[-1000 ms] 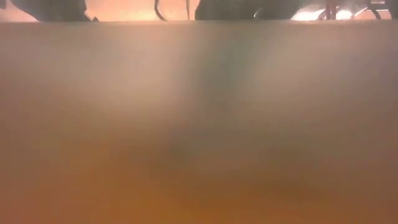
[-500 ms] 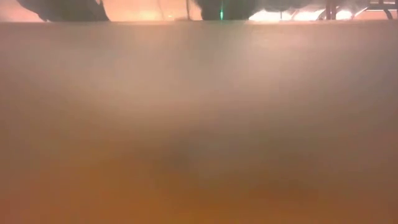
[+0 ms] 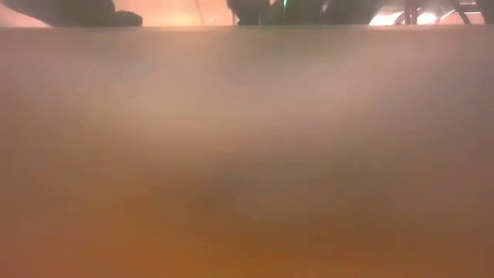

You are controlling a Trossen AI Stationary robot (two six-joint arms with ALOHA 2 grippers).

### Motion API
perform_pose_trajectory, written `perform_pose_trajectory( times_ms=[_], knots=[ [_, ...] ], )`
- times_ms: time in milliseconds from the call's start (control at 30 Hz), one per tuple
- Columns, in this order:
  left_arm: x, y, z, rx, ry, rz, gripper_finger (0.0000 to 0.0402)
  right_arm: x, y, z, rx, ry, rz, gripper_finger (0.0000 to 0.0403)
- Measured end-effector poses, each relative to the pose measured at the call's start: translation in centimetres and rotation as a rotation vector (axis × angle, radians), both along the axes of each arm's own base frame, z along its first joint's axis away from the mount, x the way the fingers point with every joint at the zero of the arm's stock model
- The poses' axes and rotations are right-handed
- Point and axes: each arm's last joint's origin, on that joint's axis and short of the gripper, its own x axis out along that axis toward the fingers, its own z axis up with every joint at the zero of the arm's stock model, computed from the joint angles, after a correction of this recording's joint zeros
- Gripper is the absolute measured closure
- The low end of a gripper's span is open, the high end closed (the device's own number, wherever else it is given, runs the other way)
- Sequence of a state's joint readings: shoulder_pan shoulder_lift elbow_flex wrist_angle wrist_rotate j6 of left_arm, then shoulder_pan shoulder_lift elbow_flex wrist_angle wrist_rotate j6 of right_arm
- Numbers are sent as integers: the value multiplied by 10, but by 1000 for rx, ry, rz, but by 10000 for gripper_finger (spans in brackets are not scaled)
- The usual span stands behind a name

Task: Pick & Place USB Port
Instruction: Put the white HDMI cable into the green bin

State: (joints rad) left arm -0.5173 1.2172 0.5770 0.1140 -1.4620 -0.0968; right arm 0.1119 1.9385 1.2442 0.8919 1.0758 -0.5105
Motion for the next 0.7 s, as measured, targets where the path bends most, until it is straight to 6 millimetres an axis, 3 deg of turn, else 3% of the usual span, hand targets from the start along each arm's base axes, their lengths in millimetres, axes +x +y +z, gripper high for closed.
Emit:
perform_pose_trajectory(
  times_ms=[233,700],
  knots=[
    [22,-14,1,-34,-57,-90,229,7,-8,-17,-34,30,0,374],
    [31,5,-2,4,-13,1,229,7,19,-9,-62,-37,167,374]
  ],
)
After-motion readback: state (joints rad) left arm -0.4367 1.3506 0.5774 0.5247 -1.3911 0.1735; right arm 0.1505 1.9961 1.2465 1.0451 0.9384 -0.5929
